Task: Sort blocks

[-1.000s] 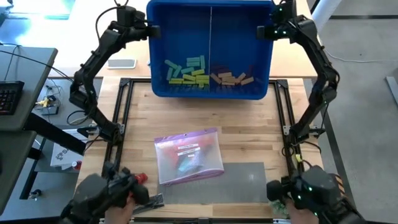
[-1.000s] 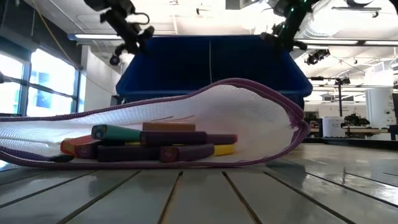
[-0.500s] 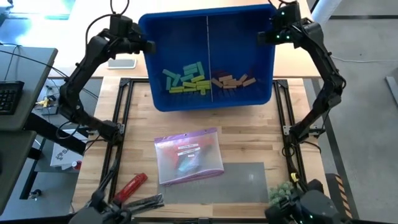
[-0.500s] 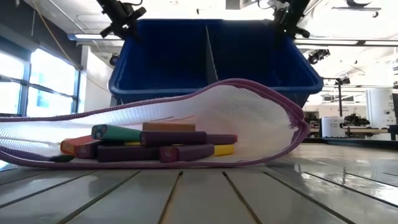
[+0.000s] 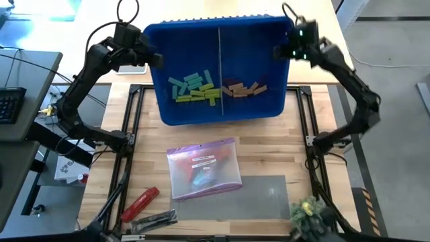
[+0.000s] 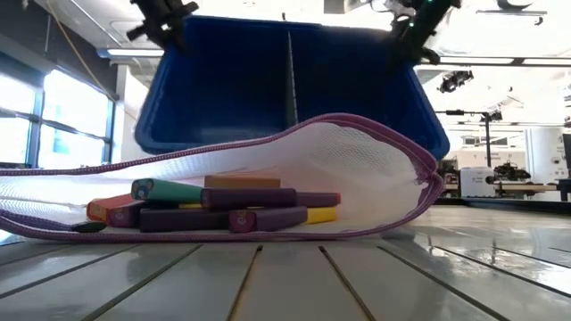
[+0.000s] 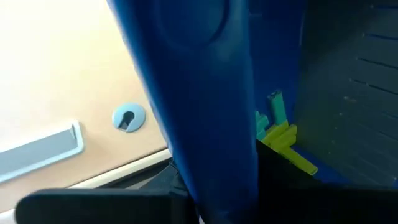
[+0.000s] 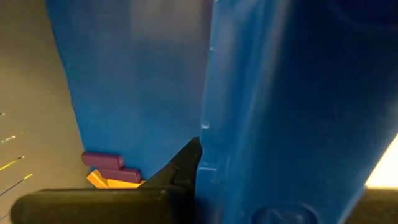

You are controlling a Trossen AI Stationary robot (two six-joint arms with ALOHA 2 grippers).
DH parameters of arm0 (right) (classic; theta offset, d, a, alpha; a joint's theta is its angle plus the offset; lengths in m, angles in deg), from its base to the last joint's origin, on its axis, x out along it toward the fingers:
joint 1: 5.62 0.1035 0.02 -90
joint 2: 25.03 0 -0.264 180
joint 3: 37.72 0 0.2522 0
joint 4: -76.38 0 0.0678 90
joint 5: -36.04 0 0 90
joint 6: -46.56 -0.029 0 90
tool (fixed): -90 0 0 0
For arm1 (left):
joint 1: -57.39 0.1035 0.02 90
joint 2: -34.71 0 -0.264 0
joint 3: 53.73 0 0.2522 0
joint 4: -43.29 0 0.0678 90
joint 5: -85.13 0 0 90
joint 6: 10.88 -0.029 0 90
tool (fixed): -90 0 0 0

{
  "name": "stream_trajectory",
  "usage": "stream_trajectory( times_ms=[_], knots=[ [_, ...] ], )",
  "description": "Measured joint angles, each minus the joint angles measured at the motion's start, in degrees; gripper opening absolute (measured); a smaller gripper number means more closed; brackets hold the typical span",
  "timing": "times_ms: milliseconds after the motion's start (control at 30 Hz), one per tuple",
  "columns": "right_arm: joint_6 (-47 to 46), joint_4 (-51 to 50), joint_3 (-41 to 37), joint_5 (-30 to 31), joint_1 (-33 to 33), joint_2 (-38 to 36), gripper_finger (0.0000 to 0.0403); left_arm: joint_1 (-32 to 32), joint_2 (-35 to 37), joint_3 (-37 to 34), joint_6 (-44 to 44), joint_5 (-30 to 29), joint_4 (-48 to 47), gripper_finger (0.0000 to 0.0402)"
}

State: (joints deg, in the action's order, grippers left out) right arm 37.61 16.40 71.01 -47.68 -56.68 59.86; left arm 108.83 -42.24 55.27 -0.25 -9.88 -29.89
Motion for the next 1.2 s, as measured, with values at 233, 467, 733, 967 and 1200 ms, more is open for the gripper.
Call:
stream_trajectory(
  times_ms=[233, 467, 733, 967, 1200],
  knots=[
    [-4.4, 17.6, -26.9, 6.0, 4.7, -20.0, 0.0059, -5.8, 4.9, 0.0, -1.9, -4.7, -3.2, 0.0063],
    [-5.8, 28.5, -39.8, 17.2, 12.6, -29.1, 0.0057, -16.8, 8.7, -8.3, 3.0, -15.6, 0.9, 0.0062],
    [-6.7, 16.6, -35.1, 20.7, 16.8, -30.3, 0.0057, -26.5, 13.7, -13.9, 10.1, -20.4, -0.1, 0.0062],
    [-10.6, 9.8, -35.5, 21.1, 19.8, -32.2, 0.0057, -32.0, 16.1, -14.3, 13.3, -25.0, -1.5, 0.0062],
    [-14.5, 9.2, -38.4, 29.3, 26.3, -33.1, 0.0058, -37.3, 16.8, -22.5, 17.8, -32.3, 4.1, 0.0062]
  ],
)
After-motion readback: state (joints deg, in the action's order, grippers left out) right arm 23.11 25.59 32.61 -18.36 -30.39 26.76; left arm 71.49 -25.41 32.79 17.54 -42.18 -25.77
